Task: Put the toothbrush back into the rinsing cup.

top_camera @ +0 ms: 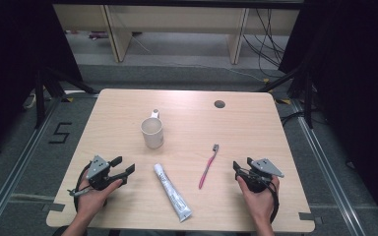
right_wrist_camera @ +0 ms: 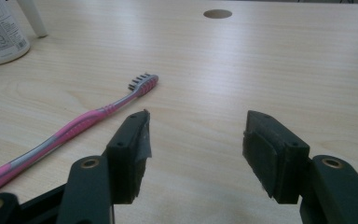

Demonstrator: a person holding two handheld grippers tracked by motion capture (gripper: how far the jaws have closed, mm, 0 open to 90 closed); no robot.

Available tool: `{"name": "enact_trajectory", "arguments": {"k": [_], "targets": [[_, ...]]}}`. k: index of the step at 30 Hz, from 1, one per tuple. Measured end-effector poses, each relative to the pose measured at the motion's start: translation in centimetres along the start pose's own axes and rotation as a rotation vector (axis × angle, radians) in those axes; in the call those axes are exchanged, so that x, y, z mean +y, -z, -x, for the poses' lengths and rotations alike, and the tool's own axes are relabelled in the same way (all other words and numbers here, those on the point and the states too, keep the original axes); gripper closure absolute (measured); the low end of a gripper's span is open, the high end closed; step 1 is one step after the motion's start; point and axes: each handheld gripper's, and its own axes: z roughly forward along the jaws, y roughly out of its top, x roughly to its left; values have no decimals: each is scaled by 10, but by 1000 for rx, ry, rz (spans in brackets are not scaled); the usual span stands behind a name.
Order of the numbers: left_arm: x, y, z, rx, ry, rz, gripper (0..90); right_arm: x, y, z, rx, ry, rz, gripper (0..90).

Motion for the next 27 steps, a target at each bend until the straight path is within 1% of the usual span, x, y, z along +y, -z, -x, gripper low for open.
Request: {"name": "enact_trajectory", "arguments": {"k": [1, 2, 3, 5, 6, 7, 8, 9, 10, 11, 12, 14, 15, 16, 17, 18, 19, 20, 21, 22, 23, 24, 25, 26, 27], "targets": [[0, -1, 0, -5, 3, 6, 359, 1, 0, 0, 18, -24, -20, 401], [0, -1, 0, -5, 3, 6, 359, 1, 0, 0, 18, -24, -20, 401], [0, -1, 0, 4, 3, -3, 359, 3, 1, -1, 1, -40, -60, 405], [0, -1, 0, 4, 1, -6, 359, 4, 1, -1, -3, -42, -59, 406], [0, -1, 1, 5, 1, -11, 360, 5, 0, -1, 2, -45, -68, 415], [1, -1, 1, 4, -1, -11, 360, 7, 0, -4, -9, -63, -84, 422], [0, -1, 1, 2, 0, -10, 360, 9, 1, -3, -11, -66, -109, 430], [0, -1, 1, -1, 1, -9, 359, 10, 1, -6, -28, -110, -141, 433], [0, -1, 0, -11, 1, -3, 358, 14, 0, -2, -8, -97, -170, 453], [0, -1, 0, -11, 1, -3, 358, 14, 0, -2, -8, -97, -170, 453], [0, -1, 0, -8, 1, -10, 359, 18, 1, -2, -25, -118, -229, 470], [1, -2, 1, -10, 7, -8, 359, 20, 0, -1, -24, -123, -235, 477], [1, -2, 1, -10, 4, -10, 359, 23, 1, -2, -19, -142, -266, 484], [1, -2, 1, -13, 2, -11, 359, 25, 1, -2, -20, -139, -293, 491], [1, -2, 1, -14, 3, -16, 358, 32, -2, -1, -39, -138, -375, 504], [1, -2, 1, -14, 3, -16, 358, 32, -2, -1, -39, -138, -375, 504], [1, -3, 1, -17, 4, -16, 358, 40, -2, -1, -34, -158, -463, 509], [1, -3, 1, -22, 6, -12, 358, 40, -2, -1, -34, -158, -463, 509], [1, -3, 0, -21, 6, -14, 358, 45, -3, -2, -39, -177, -497, 511], [1, -3, 0, -21, 9, -14, 357, 52, -7, -1, -49, -178, -527, 526], [1, -3, 0, -21, 9, -14, 357, 52, -7, -1, -49, -178, -527, 526], [1, -3, 0, -21, 12, -13, 357, 56, -8, -2, -49, -188, -549, 527], [1, -3, 0, -22, 14, -12, 356, 62, -12, -1, -61, -193, -591, 532], [1, -4, 0, -23, 15, -11, 356, 62, -12, -1, -61, -193, -591, 536], [1, -3, 0, -24, 15, -12, 355, 66, -13, -7, -77, -268, -628, 541]]}}
